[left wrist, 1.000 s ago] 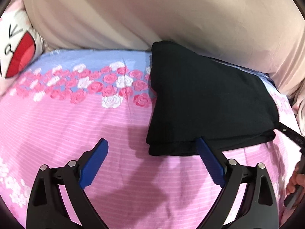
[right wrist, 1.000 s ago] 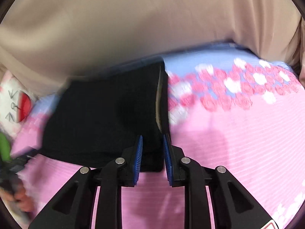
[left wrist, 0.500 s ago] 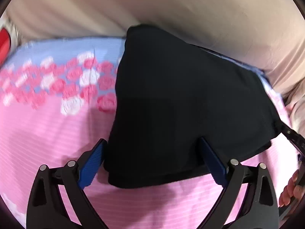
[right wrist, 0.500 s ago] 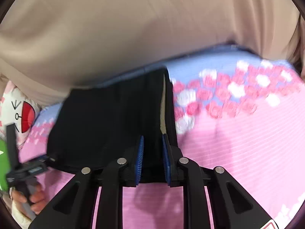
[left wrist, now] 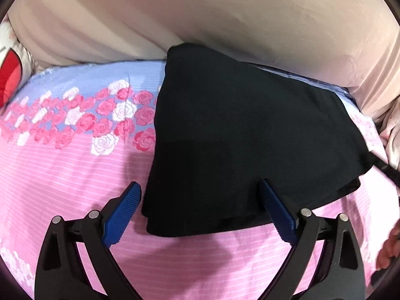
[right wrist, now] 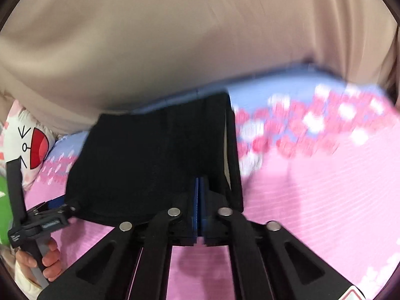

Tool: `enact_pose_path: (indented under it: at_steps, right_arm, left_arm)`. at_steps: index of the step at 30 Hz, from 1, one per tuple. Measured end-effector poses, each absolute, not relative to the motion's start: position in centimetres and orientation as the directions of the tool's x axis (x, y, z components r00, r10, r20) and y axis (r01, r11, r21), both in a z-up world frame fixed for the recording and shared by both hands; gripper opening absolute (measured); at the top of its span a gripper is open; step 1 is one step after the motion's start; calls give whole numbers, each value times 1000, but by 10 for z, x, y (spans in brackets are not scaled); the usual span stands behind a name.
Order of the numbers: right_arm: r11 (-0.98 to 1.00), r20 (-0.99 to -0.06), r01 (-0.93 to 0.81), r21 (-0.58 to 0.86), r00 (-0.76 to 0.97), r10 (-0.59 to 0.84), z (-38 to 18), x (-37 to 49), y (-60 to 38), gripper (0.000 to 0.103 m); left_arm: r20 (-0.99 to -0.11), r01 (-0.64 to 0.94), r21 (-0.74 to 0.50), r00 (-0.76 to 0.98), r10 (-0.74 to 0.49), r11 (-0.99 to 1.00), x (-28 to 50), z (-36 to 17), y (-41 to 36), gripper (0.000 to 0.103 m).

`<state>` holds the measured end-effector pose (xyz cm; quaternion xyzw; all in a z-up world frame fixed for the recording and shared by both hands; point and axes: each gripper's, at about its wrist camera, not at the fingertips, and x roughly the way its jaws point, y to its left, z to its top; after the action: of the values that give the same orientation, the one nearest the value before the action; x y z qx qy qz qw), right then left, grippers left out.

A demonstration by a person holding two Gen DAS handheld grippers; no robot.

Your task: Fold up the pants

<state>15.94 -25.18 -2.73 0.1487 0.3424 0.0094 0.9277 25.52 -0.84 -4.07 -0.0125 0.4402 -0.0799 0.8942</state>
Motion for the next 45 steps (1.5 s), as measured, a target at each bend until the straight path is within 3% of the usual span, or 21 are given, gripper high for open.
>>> enact_pose_path:
  at_steps: [2,5,8,14,27,45]
  right_arm:
    - [968,-619,55,246,777,113,-23,156,-243,6]
    - [979,-695,113,170,718,38,-50,172,-245,0]
    - [963,-673,132,236,737,64,-40,155,-247,0]
    - [966,-625,124,225,779,46,-13,100,-227,3]
    - [958,-626,167,233,779,16,-23,2,-207,7]
    - [953,-659,167,252,751,43,-47,-51,-189,7]
  left_arm:
    - [-781,133,-69,609,-137,989,250,-38,-13,93]
    - [-773,134,-22,627,-102,991,236,-30,-14,93]
    - [-754,135,22,653,-72,991,217,-20,-13,93]
    - [-725,123,72,688,-33,990,181,-3,-1,93]
    - [-720,61,71,694,8,996,120,5,27,93]
    - [-717,60,84,697,19,995,51,3,31,93]
